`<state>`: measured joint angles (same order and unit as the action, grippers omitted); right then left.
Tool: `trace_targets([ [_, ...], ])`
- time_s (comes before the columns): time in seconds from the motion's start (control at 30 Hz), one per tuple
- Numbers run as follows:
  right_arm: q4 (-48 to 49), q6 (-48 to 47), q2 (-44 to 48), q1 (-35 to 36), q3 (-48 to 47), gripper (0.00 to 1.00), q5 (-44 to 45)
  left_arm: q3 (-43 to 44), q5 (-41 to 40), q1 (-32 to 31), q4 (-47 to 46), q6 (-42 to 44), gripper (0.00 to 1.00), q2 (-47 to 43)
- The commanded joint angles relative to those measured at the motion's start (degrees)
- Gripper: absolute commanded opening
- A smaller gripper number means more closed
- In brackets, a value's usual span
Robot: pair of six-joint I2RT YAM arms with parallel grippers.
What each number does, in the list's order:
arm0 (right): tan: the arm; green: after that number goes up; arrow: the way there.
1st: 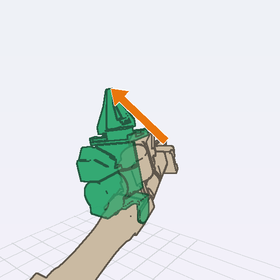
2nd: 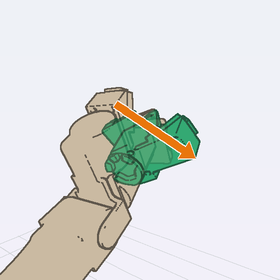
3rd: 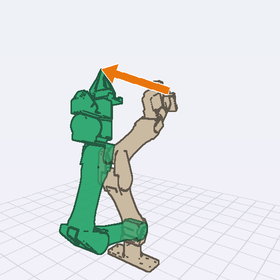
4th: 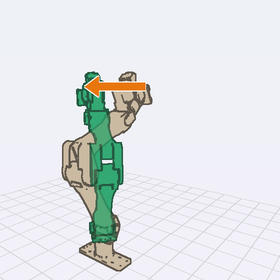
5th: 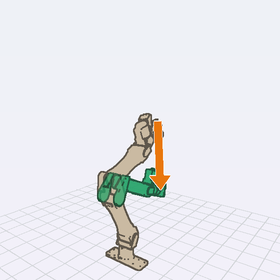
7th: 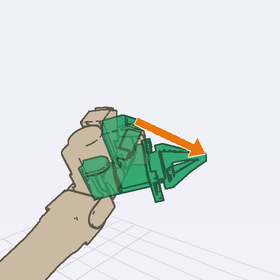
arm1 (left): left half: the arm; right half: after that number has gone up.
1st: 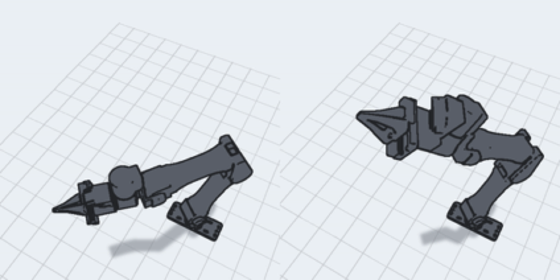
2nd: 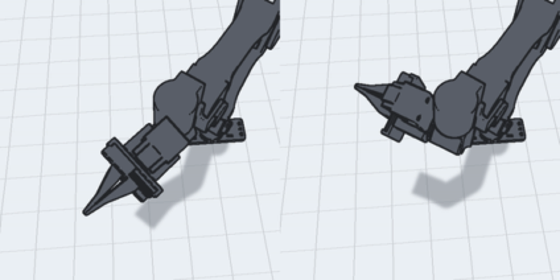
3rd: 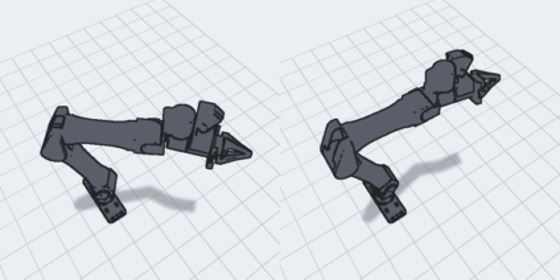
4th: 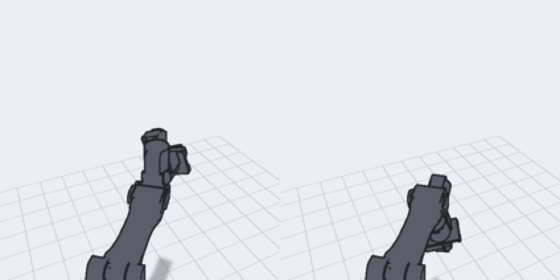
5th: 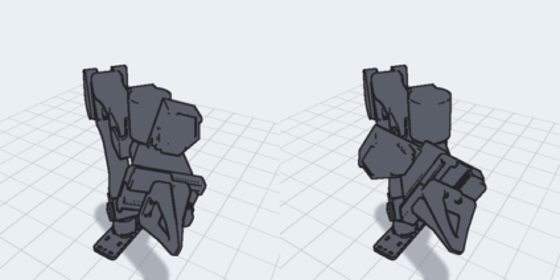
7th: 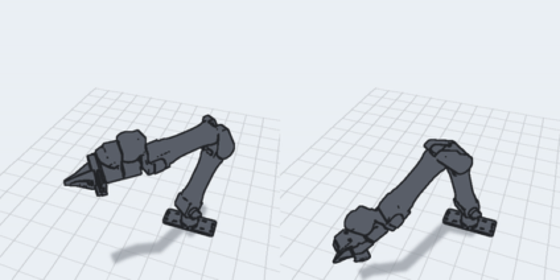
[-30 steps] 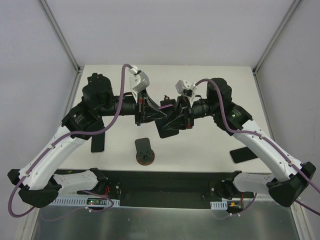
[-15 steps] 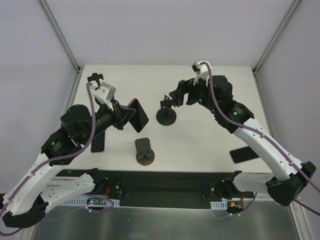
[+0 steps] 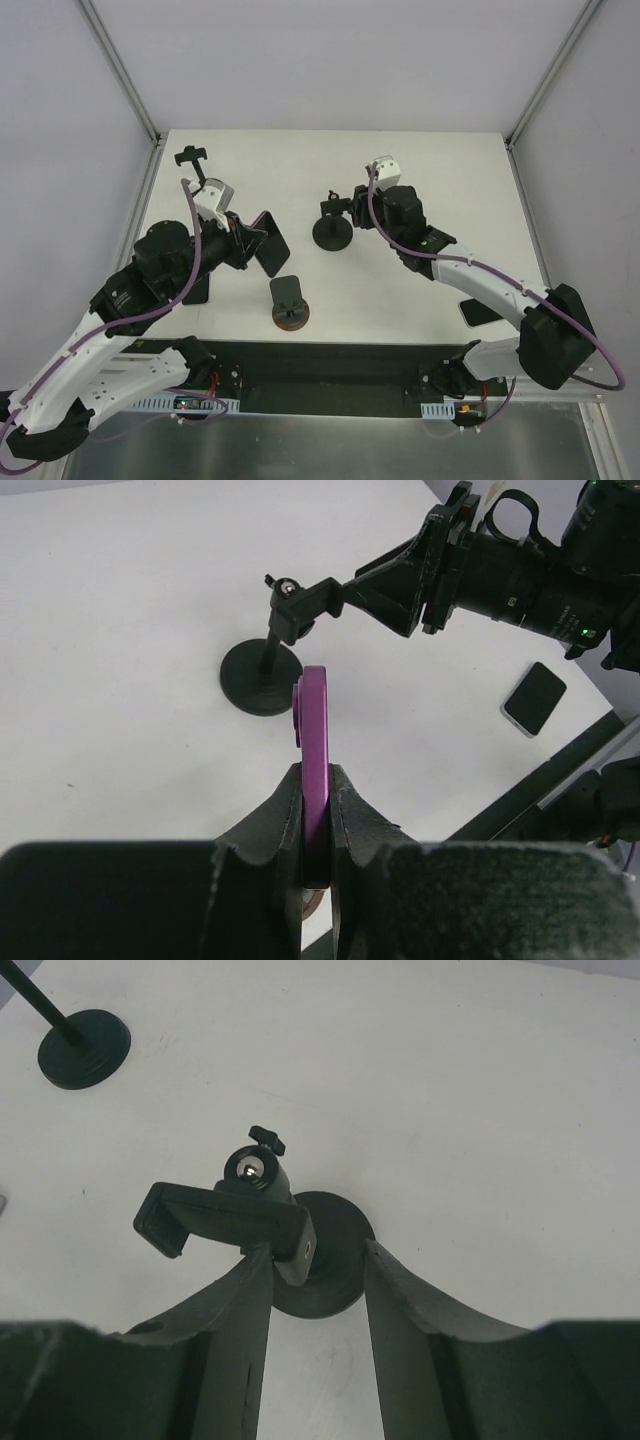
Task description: Place the phone on the phone stand
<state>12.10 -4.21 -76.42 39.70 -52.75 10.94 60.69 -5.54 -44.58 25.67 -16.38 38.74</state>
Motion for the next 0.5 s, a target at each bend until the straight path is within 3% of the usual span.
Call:
trace_targets([
  [0.0, 11.7, -3.3, -1.4, 0.3, 0.4, 0.43, 0.1, 1.8, -3.3, -0.1, -4.5, 0.0, 0.00, 3.3],
  [0.47, 13.9, -2.6, -1.9, 0.2, 3.6, 0.38, -2.5, 1.8, -1.5, -0.1, -10.2, -0.8, 0.00, 8.2],
])
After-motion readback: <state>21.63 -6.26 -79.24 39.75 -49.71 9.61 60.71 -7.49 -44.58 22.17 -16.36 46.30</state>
